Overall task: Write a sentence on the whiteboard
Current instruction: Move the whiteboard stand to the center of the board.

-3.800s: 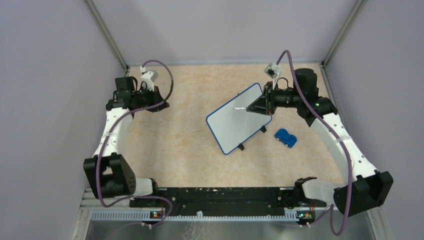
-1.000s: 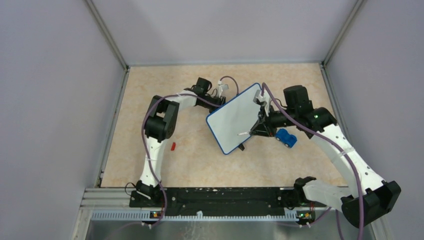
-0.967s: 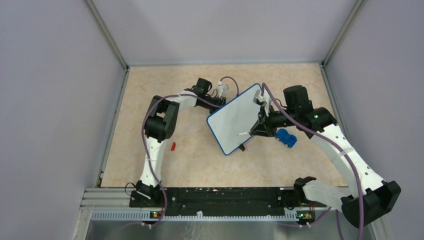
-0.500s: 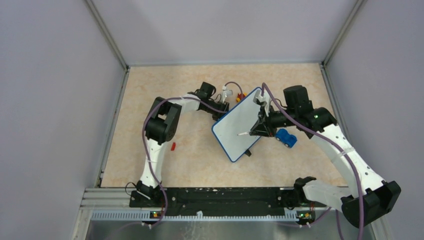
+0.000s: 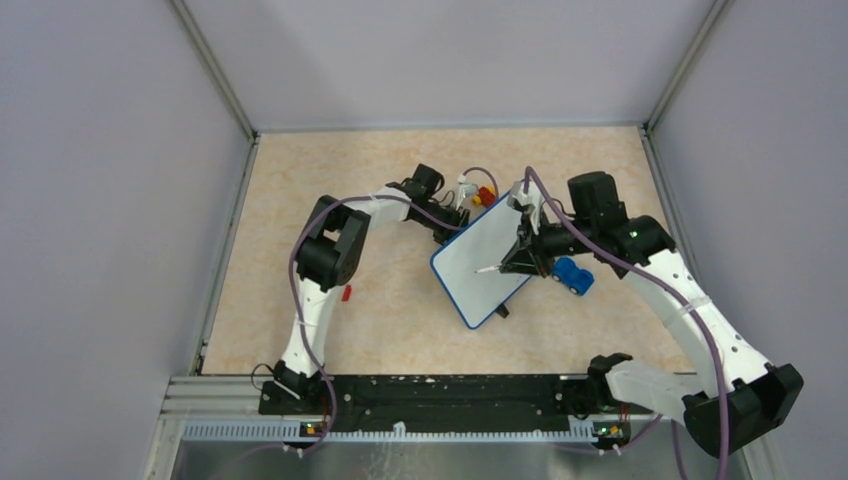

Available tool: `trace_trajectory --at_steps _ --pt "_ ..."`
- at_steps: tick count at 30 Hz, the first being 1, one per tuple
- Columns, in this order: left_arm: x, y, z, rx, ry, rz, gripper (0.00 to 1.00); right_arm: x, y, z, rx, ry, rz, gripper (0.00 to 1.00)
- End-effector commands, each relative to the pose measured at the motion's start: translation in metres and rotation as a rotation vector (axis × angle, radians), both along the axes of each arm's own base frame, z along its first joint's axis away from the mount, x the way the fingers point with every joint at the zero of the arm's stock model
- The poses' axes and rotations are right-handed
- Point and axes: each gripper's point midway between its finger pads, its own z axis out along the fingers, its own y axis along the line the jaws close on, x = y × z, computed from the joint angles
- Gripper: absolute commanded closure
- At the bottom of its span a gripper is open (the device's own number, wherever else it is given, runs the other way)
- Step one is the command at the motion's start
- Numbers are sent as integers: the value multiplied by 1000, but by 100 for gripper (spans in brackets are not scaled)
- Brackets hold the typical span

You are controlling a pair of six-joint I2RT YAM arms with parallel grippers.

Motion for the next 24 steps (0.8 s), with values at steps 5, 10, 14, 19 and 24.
trace_trajectory --at_steps 5,10,14,19,24 --pt "12 14 42 -7 -102 12 45 4 -4 14 18 -97 -27 100" --pt "31 52 92 -33 -165 83 41 5 -4 10 27 -90 -45 100" --pt "35 96 127 -48 -174 155 41 7 -6 5 17 -91 -61 100" --pt "-1 137 145 -42 -266 182 33 -1 -5 5 36 -87 -30 100" --pt "-42 156 119 -17 -284 191 33 -6 -3 12 79 -77 -4 100"
